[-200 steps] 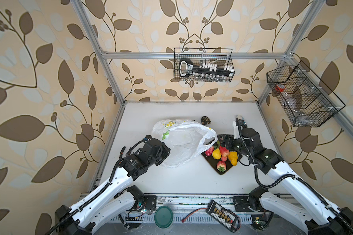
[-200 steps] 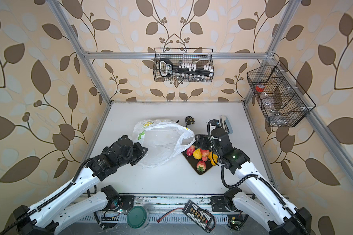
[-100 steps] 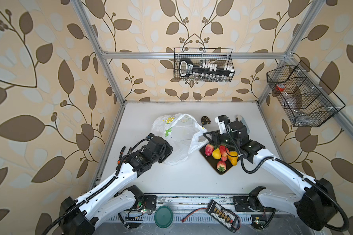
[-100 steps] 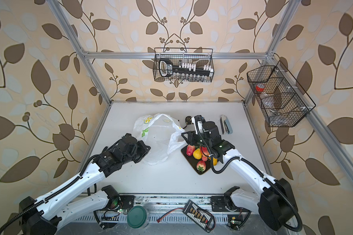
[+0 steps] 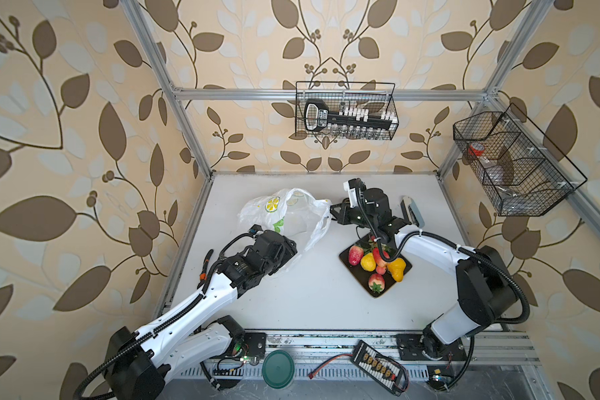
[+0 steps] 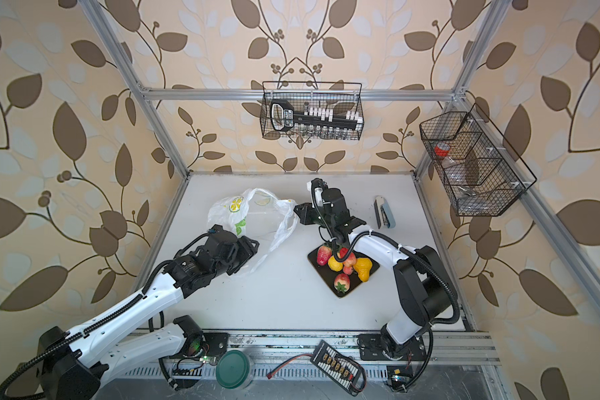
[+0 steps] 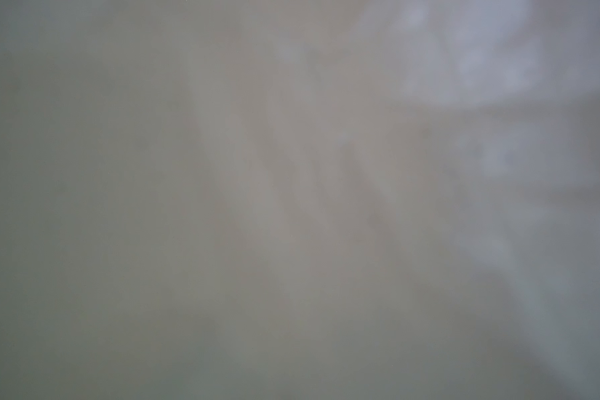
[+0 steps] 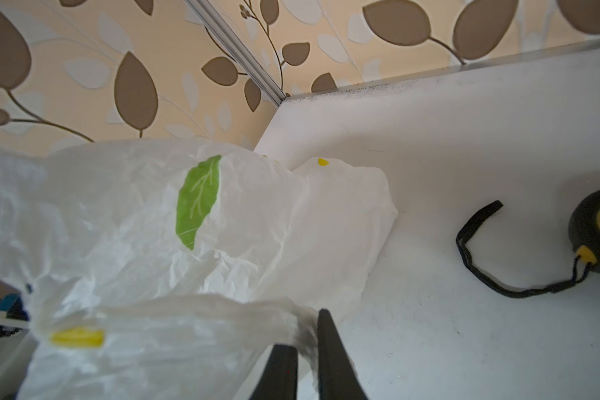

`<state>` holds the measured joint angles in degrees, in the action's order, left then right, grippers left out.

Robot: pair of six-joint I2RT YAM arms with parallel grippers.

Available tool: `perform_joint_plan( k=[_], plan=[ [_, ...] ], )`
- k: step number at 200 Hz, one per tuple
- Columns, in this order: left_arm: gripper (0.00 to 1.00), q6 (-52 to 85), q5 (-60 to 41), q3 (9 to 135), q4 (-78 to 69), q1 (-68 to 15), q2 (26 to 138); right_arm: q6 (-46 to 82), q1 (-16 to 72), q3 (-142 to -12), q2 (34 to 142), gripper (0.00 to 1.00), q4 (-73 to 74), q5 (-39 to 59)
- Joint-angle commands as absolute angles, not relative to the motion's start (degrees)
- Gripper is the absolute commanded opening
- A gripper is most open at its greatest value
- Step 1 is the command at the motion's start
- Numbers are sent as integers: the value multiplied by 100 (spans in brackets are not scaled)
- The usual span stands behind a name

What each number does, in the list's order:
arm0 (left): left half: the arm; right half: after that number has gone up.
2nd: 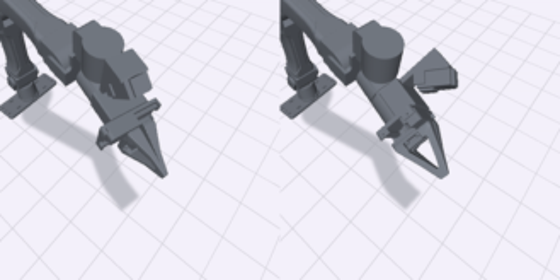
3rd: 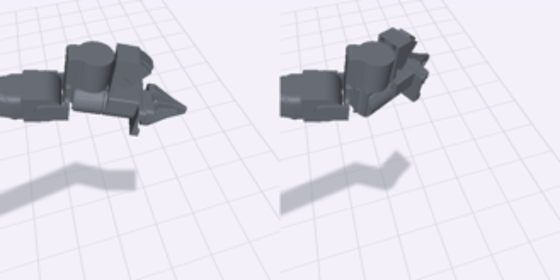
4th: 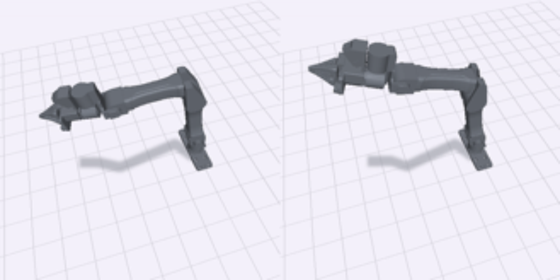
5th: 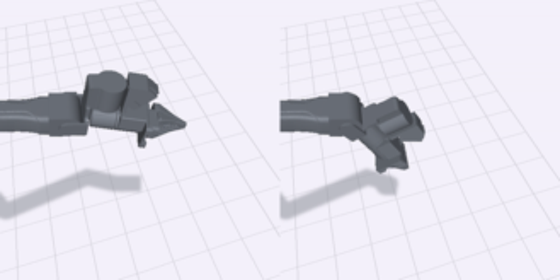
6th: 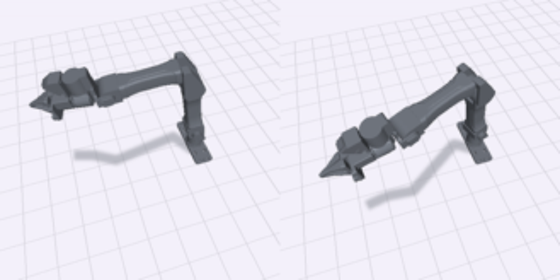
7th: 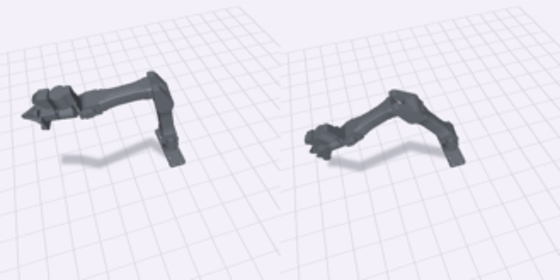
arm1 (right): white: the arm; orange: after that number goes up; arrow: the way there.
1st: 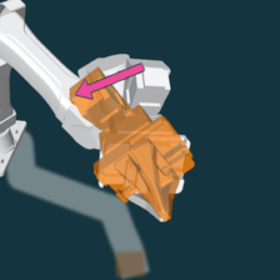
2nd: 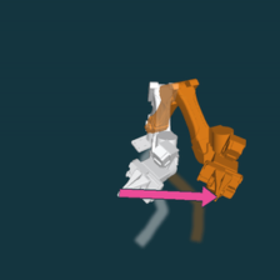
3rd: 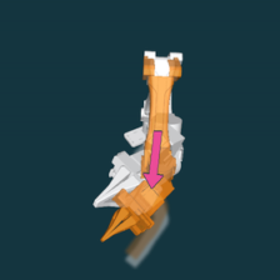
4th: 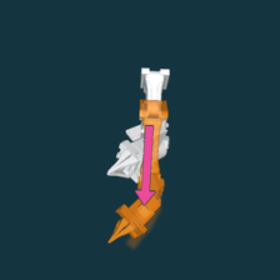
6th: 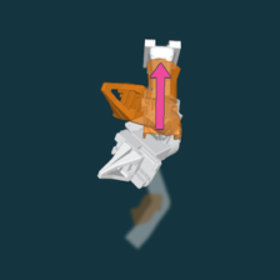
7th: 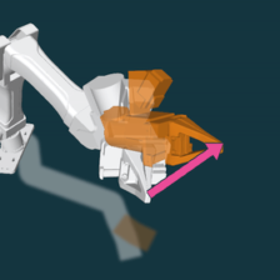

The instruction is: Take the fake fruits out of the plastic bag

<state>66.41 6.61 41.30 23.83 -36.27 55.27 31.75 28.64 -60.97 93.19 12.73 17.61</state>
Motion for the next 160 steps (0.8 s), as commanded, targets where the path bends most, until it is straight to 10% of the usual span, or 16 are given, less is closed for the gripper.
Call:
perform_joint_plan(
  k=[1,160],
  plan=[
    [91,6295,281,4450,2513,-3580,5419,3228,2831,-6236,9385,10,1365,1540],
    [99,6188,2331,5819,6079,-3583,3699,2853,2598,-5556,8887,3,756,657]
  ],
)
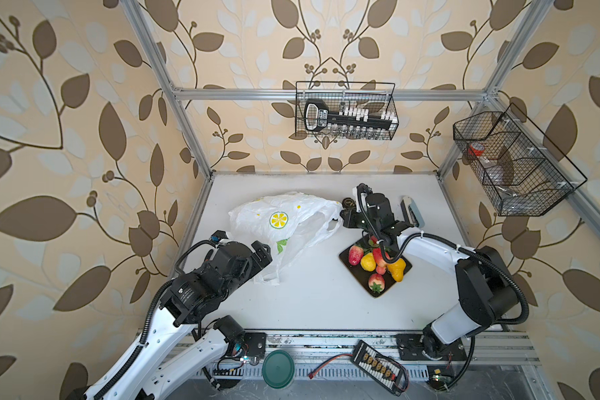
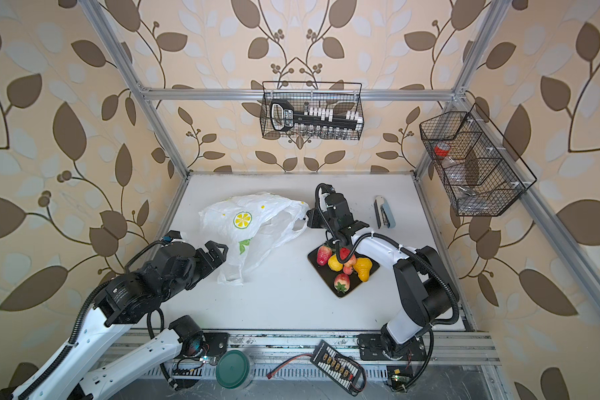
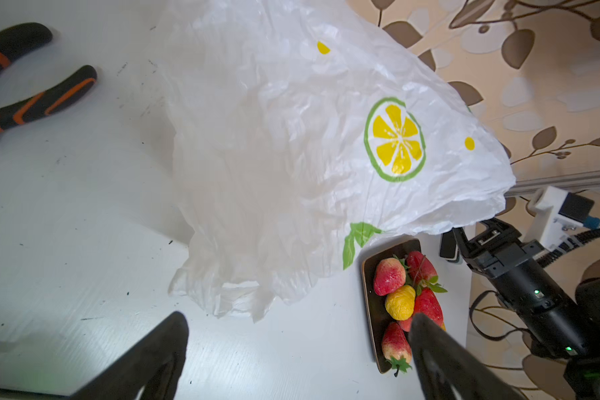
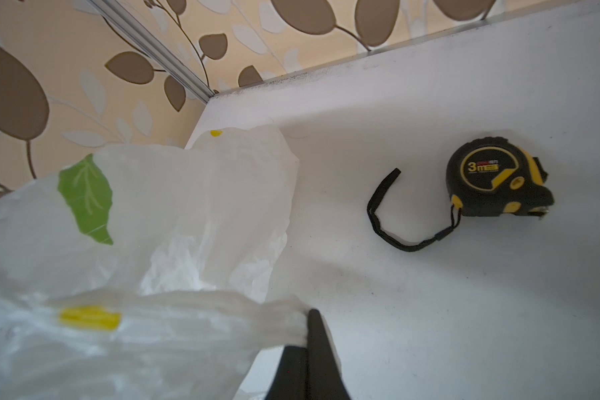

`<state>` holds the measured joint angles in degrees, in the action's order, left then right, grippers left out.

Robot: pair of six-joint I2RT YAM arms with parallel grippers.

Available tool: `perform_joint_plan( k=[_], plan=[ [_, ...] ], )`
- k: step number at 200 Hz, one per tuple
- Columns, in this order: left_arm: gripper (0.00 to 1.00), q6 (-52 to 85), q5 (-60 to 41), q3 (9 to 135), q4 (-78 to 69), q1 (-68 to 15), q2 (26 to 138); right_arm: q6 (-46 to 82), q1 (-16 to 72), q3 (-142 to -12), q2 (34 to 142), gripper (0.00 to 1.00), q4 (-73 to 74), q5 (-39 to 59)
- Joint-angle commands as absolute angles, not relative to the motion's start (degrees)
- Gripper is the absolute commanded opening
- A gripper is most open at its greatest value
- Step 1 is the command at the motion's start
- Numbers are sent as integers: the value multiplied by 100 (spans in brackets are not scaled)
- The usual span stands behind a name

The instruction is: Take the fake fruits out of the plastic bag

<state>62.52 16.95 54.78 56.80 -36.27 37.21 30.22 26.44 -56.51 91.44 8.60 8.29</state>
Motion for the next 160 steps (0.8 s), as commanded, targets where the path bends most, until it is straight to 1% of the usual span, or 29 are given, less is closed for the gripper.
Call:
perform_joint_plan(
  k=[1,7,16,30,51,69,92,104,113,126,142,149,160],
  plan=[
    [99,6188,2352,5828,6094,-3576,3700,2846,2600,-5560,8882,4,756,663],
    [99,6175,2518,5867,6197,-3581,3706,2814,2593,-5561,8860,13,718,699],
    [99,6120,2795,5903,6294,-3584,3709,2742,2590,-5585,8822,30,605,751],
    [99,5919,3324,5897,6257,-3571,3713,2557,2578,-5620,8658,50,343,713],
    [99,5484,4171,5893,5972,-3575,3782,2262,2447,-5419,8044,66,49,446],
    [99,5030,4752,5809,5643,-3563,3895,2187,2088,-5099,7293,78,-148,90],
    [99,4484,5129,5549,5106,-3396,3990,2210,1339,-4612,6414,86,-281,-478],
    [99,4109,5051,5336,4702,-3108,4008,2296,828,-4374,6128,87,-277,-741],
    [99,3877,4835,5166,4396,-2739,4038,2321,502,-4242,6021,87,-253,-903],
    [99,3712,4275,4920,4007,-2027,4108,2278,145,-4035,6012,87,-83,-1322],
    [99,3664,3669,4640,3556,-1204,4254,2084,-6,-3669,6164,87,424,-2014],
    [99,3637,3586,4501,3330,-961,4324,1955,-16,-3496,6275,87,721,-2289],
    [99,3408,3633,4235,2810,-766,4430,1581,-21,-3174,6484,89,1422,-2317]
  ],
)
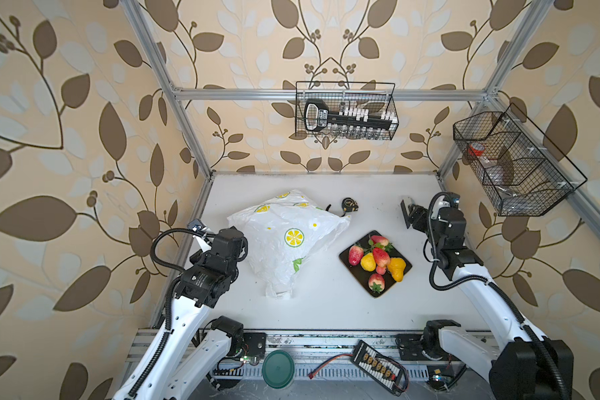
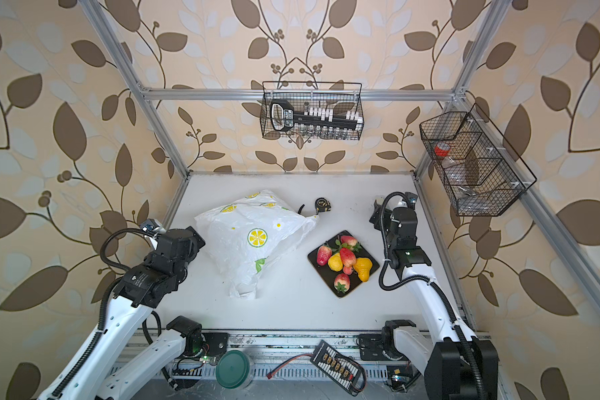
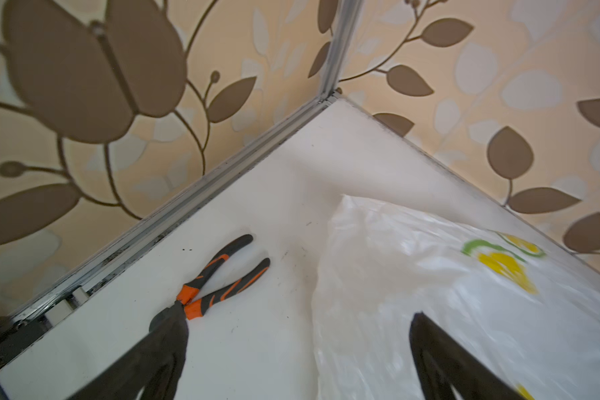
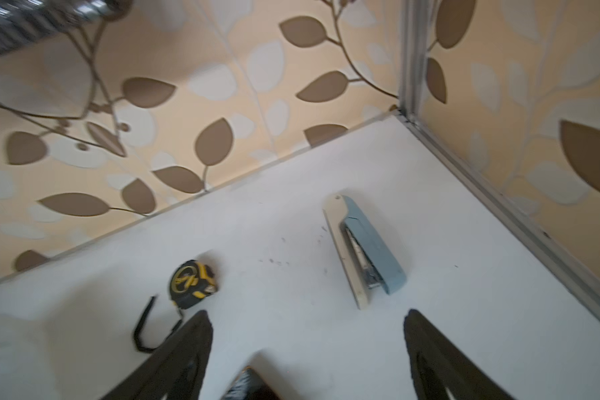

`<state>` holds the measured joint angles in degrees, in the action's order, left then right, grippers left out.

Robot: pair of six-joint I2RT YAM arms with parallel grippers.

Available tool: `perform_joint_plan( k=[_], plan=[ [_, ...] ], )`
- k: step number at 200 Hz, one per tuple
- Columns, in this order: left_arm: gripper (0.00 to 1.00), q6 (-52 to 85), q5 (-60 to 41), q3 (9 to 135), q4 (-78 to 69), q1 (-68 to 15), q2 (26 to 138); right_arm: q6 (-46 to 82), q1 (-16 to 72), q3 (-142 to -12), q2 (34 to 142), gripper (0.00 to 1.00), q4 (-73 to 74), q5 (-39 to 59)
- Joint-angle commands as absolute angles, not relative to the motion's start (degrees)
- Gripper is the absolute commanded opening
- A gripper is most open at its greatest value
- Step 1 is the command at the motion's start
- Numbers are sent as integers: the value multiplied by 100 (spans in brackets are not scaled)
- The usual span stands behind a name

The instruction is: Take the fake fruits out of the plastic bag

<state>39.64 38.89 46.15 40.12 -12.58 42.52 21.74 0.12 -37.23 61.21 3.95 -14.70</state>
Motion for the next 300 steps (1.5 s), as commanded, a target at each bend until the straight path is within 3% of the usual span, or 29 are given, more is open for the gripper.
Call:
perform_joint_plan(
  k=[1,21,84,112,171,185,300],
  plan=[
    [99,3378,3645,4214,2763,-756,4443,1547,-19,-3138,6507,89,1520,-2314],
    [99,2867,3925,3645,1690,-675,4705,1126,-22,-2531,7068,91,3080,-2119],
    [99,910,3050,1840,-2288,-590,5773,550,-4,-1168,8665,90,7003,-1248],
    [99,621,2641,1563,-3586,-534,6742,605,-21,-1236,8587,99,6692,-1256],
    [99,287,1762,1915,-4908,-399,8608,598,-22,-1213,8553,100,6699,-1257],
    [99,378,1783,2132,-4372,-399,8570,598,-17,-1212,8545,100,6698,-1256],
    [99,365,1767,2115,-4420,-385,8560,573,-17,-1222,8549,100,6692,-1203]
  ],
)
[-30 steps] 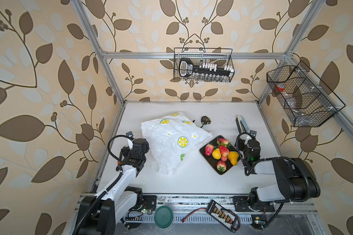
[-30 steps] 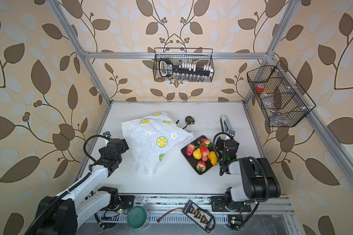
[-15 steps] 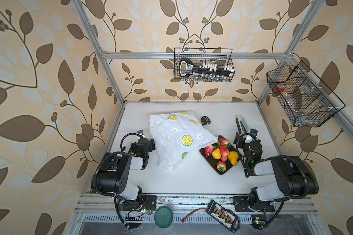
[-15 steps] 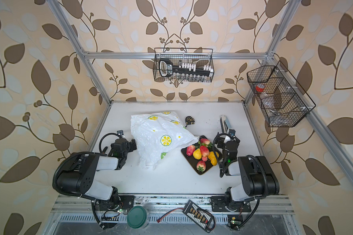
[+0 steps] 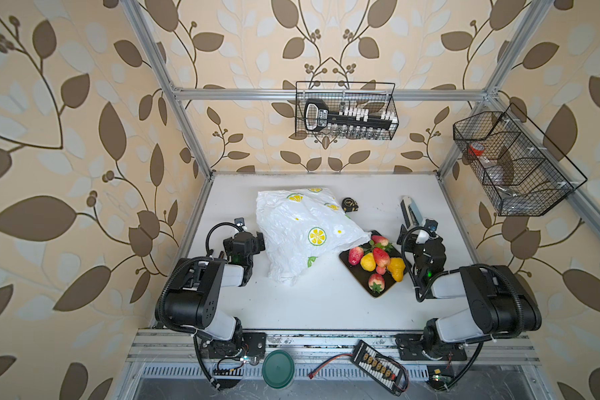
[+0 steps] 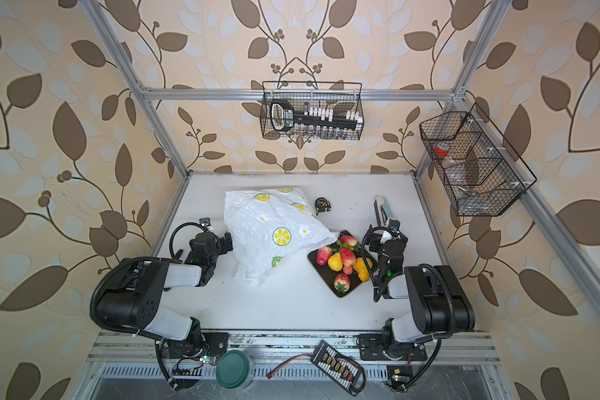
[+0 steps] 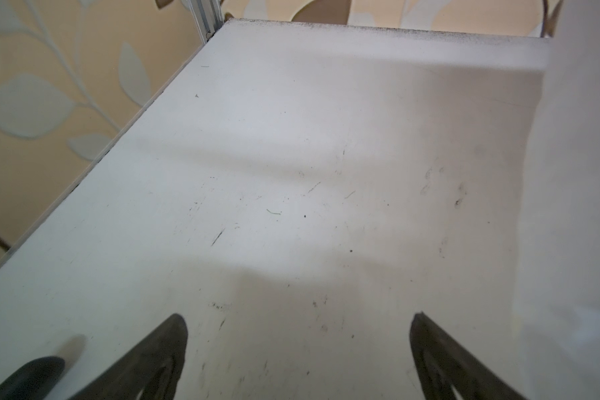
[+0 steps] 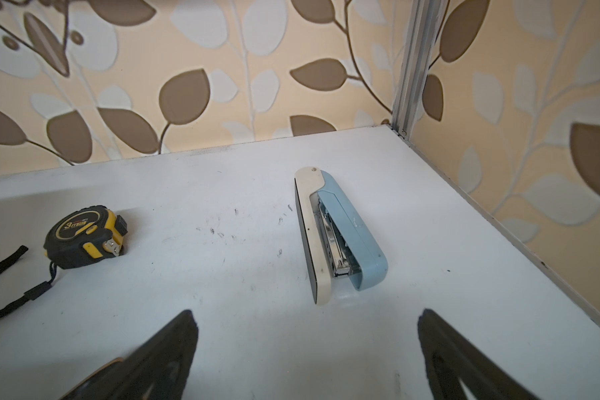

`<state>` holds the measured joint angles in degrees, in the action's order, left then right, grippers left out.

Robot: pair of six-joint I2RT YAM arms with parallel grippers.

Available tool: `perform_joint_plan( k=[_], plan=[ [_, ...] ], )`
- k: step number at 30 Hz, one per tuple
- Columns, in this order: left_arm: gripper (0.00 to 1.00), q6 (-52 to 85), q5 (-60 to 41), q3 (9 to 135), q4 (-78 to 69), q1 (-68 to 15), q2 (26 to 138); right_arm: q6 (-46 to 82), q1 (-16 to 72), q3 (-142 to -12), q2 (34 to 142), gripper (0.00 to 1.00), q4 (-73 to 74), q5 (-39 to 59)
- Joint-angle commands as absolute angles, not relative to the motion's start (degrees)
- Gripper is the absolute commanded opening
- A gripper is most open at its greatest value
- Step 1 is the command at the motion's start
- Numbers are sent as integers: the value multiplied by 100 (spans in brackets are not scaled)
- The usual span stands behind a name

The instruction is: Take the fake fruits out of the plastic bag

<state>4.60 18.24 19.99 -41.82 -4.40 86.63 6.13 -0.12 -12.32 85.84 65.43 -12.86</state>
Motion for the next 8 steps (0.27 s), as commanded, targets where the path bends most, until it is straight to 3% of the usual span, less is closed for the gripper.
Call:
perform_joint_plan(
  k=[1,8],
  plan=[
    [99,367,1767,2117,-4420,-381,8560,568,-13,-1222,8551,100,6690,-1204],
    [99,376,1748,2194,-4322,-374,8621,571,-11,-1222,8547,100,6690,-1204]
  ],
)
